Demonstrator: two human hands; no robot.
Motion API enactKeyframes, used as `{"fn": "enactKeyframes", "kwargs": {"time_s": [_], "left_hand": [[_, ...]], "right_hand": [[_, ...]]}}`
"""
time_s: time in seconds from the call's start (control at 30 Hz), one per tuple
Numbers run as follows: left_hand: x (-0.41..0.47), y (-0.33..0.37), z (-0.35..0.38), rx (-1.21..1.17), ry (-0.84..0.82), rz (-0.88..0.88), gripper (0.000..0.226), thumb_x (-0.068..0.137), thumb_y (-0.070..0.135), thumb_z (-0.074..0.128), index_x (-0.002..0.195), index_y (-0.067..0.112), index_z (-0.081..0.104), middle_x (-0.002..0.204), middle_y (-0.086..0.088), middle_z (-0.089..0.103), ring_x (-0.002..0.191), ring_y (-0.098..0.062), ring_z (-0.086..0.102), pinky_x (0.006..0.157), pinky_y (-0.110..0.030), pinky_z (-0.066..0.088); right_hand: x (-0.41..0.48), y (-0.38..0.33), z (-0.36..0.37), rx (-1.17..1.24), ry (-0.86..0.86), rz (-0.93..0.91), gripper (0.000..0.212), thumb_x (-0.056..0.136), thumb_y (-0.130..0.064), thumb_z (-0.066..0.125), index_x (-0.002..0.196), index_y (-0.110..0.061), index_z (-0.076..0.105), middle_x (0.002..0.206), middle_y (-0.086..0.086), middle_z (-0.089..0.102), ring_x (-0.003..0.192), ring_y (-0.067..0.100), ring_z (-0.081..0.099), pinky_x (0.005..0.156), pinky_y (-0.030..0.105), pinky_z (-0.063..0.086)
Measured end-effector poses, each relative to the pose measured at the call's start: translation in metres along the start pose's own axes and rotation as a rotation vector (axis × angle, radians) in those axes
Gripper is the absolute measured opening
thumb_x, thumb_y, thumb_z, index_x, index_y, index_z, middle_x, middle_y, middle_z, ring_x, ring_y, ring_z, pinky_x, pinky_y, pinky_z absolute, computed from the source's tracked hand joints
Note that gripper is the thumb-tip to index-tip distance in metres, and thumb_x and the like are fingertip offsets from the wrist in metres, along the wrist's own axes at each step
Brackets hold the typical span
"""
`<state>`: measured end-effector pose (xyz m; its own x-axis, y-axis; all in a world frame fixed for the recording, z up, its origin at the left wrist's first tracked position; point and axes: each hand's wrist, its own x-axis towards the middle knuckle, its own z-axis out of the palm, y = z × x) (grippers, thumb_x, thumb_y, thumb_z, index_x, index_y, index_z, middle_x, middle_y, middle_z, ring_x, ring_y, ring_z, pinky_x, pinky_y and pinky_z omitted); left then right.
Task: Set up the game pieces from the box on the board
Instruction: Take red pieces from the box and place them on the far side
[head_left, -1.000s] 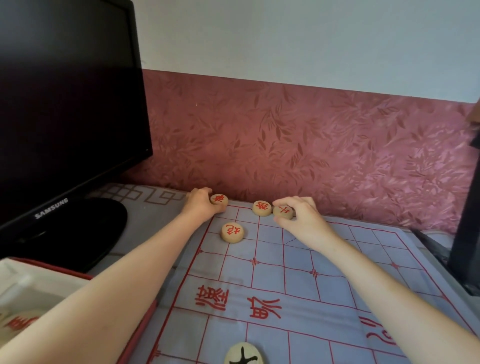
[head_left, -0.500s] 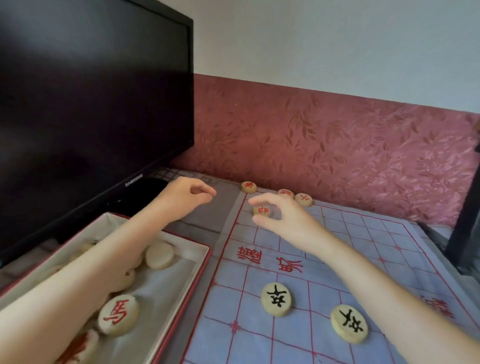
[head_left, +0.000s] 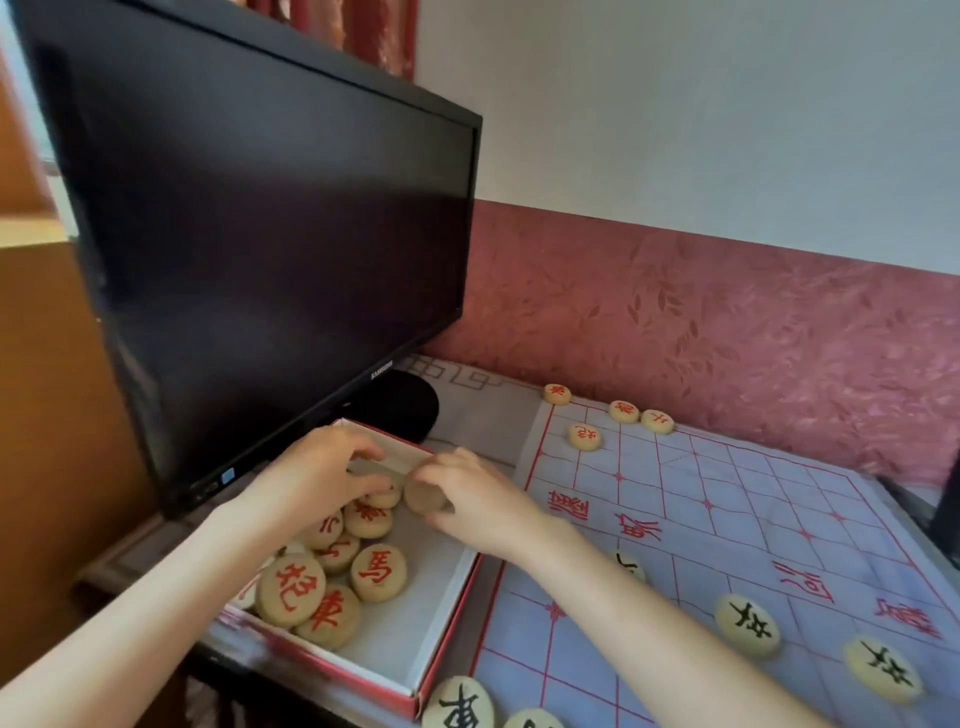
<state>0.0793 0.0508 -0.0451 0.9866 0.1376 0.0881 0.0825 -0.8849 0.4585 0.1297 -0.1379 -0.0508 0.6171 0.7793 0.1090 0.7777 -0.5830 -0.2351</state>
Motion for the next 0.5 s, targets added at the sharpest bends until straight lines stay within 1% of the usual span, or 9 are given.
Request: {"fn": "enactKeyframes", "kwargs": {"time_s": [0.07,0.13,0.23,0.33,0.37,0.43,0.47,0.5], "left_hand": [[-0.002,-0.001,0.002,0.012,-0.027,0.015,0.044,0.068,0.058,0.065,0.107,0.040,0.061,0.114,0.011,0.052,0.098,-0.007,0.053,0.084,-0.026,0.049],[-0.003,0.001,0.003,0.010,-0.044,0.007,0.045,0.070,0.055,0.067,0.110,0.035,0.062,0.113,0.009,0.048,0.098,-0.009,0.052,0.083,-0.024,0.046],[-0.002,0.003,0.005,0.033,-0.061,-0.019,0.044,0.072,0.056,0.065,0.110,0.035,0.062,0.114,0.007,0.053,0.099,-0.012,0.052,0.082,-0.025,0.047],[-0.003,0.002,0.006,-0.003,-0.054,-0.019,0.042,0.071,0.055,0.067,0.107,0.034,0.064,0.111,0.008,0.056,0.096,-0.010,0.053,0.082,-0.026,0.049],[-0.004,0.002,0.006,-0.019,-0.051,-0.014,0.042,0.071,0.053,0.068,0.108,0.033,0.064,0.108,0.009,0.056,0.095,-0.009,0.053,0.081,-0.025,0.048],[-0.006,0.004,0.006,-0.041,-0.043,0.005,0.042,0.071,0.050,0.070,0.108,0.032,0.063,0.101,0.013,0.055,0.092,-0.007,0.051,0.078,-0.022,0.045],[-0.006,0.004,0.006,-0.048,-0.037,0.019,0.042,0.071,0.050,0.070,0.109,0.033,0.062,0.099,0.014,0.054,0.091,-0.006,0.051,0.077,-0.021,0.045],[-0.007,0.005,0.006,-0.049,-0.040,0.022,0.043,0.071,0.050,0.070,0.110,0.034,0.062,0.099,0.015,0.054,0.091,-0.005,0.051,0.076,-0.021,0.045]], "right_hand": [[0.002,-0.002,0.008,-0.021,0.018,0.029,0.039,0.084,-0.018,0.059,0.123,-0.017,0.055,0.122,0.005,0.053,0.114,0.024,0.040,0.097,0.045,0.040],[0.003,-0.004,0.012,-0.039,0.044,0.050,0.038,0.082,-0.019,0.061,0.120,-0.016,0.055,0.120,0.005,0.052,0.116,0.025,0.041,0.098,0.046,0.040],[0.001,-0.008,0.011,-0.060,0.092,0.075,0.037,0.083,-0.023,0.061,0.119,-0.015,0.055,0.121,0.005,0.054,0.117,0.025,0.045,0.094,0.043,0.044],[-0.003,-0.013,0.006,-0.034,0.123,0.101,0.036,0.088,-0.031,0.052,0.121,-0.017,0.054,0.117,0.007,0.061,0.108,0.028,0.055,0.084,0.039,0.049],[-0.004,-0.014,0.004,-0.002,0.125,0.123,0.037,0.090,-0.032,0.047,0.124,-0.018,0.053,0.113,0.010,0.064,0.103,0.030,0.059,0.078,0.036,0.048],[-0.007,-0.012,0.001,0.038,0.105,0.170,0.038,0.094,-0.030,0.041,0.129,-0.018,0.051,0.110,0.012,0.066,0.097,0.031,0.061,0.069,0.030,0.041],[-0.008,-0.011,0.000,0.046,0.094,0.181,0.037,0.095,-0.028,0.039,0.129,-0.017,0.050,0.112,0.012,0.065,0.098,0.030,0.061,0.069,0.029,0.039],[-0.008,-0.010,0.001,0.058,0.091,0.188,0.036,0.096,-0.026,0.038,0.128,-0.016,0.051,0.116,0.012,0.063,0.102,0.029,0.059,0.071,0.029,0.040]]}}
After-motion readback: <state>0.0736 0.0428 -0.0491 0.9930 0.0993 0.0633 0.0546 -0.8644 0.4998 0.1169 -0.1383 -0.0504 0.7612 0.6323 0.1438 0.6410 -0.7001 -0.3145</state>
